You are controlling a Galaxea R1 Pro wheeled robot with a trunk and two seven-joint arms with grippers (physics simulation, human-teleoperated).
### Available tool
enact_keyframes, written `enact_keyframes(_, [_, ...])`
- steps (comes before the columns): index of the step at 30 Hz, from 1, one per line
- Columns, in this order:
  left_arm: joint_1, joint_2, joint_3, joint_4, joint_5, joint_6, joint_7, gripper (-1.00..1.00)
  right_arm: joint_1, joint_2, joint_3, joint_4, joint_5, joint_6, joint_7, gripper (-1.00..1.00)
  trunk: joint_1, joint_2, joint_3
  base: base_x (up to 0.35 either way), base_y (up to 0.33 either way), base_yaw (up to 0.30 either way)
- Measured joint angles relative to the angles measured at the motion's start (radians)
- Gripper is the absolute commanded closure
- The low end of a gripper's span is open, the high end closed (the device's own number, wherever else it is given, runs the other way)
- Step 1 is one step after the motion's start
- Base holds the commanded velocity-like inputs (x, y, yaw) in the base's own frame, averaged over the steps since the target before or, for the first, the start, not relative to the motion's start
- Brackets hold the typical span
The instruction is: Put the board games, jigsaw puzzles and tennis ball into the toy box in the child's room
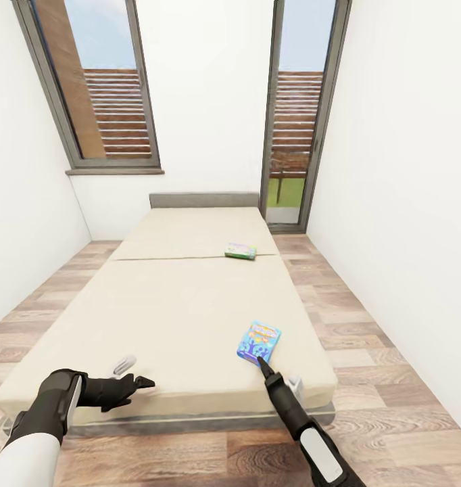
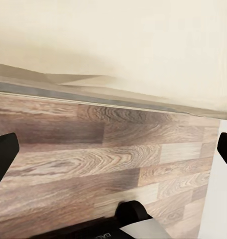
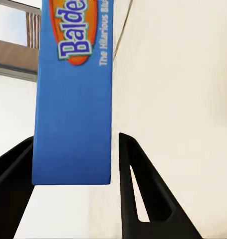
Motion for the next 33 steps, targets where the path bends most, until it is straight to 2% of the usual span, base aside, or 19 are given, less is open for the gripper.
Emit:
enact_keyframes(5, [0.0,0.0,0.0,0.0,0.0,-0.001,0.0,-1.0,0.001,-0.003,0.01,-0.062,0.006,0.108,0.004,1.0,-0.019,0.035,0.016,0.0,0.0,0.0])
enact_keyframes(12, [0.0,0.001,-0.001,0.0,0.0,-0.001,0.001,-1.0,0.001,-0.006,0.012,-0.086,0.013,0.162,0.007,1.0,-0.046,0.084,0.038,0.0,0.0,0.0])
enact_keyframes(16, [0.0,0.001,-0.001,0.0,0.0,-0.002,0.002,-1.0,-0.016,-0.008,0.012,-0.121,0.096,0.289,0.009,1.0,-0.061,0.112,0.05,0.0,0.0,0.0])
enact_keyframes(18, [0.0,0.001,-0.001,0.0,-0.001,-0.002,0.002,-1.0,-0.024,-0.009,0.011,-0.144,0.174,0.345,0.009,1.0,-0.069,0.126,0.056,0.0,0.0,0.0])
enact_keyframes(22, [0.0,0.001,0.0,0.0,-0.001,-0.003,0.003,-1.0,-0.032,-0.009,0.007,-0.162,0.258,0.385,0.007,1.0,-0.084,0.154,0.069,0.0,0.0,0.0])
enact_keyframes(25, [0.0,0.001,0.0,0.0,-0.002,-0.003,0.003,-1.0,-0.044,-0.009,0.008,-0.167,0.282,0.422,0.005,1.0,-0.096,0.175,0.078,0.0,0.0,0.0])
enact_keyframes(29, [0.0,0.002,0.001,0.0,-0.003,-0.003,0.003,-1.0,-0.067,-0.01,0.01,-0.171,0.328,0.521,-0.001,1.0,-0.111,0.203,0.091,0.0,0.0,0.0])
enact_keyframes(33, [0.0,0.003,0.001,0.0,-0.003,-0.003,0.003,-1.0,-0.074,-0.01,0.01,-0.183,0.365,0.561,-0.007,1.0,-0.127,0.231,0.103,0.0,0.0,0.0])
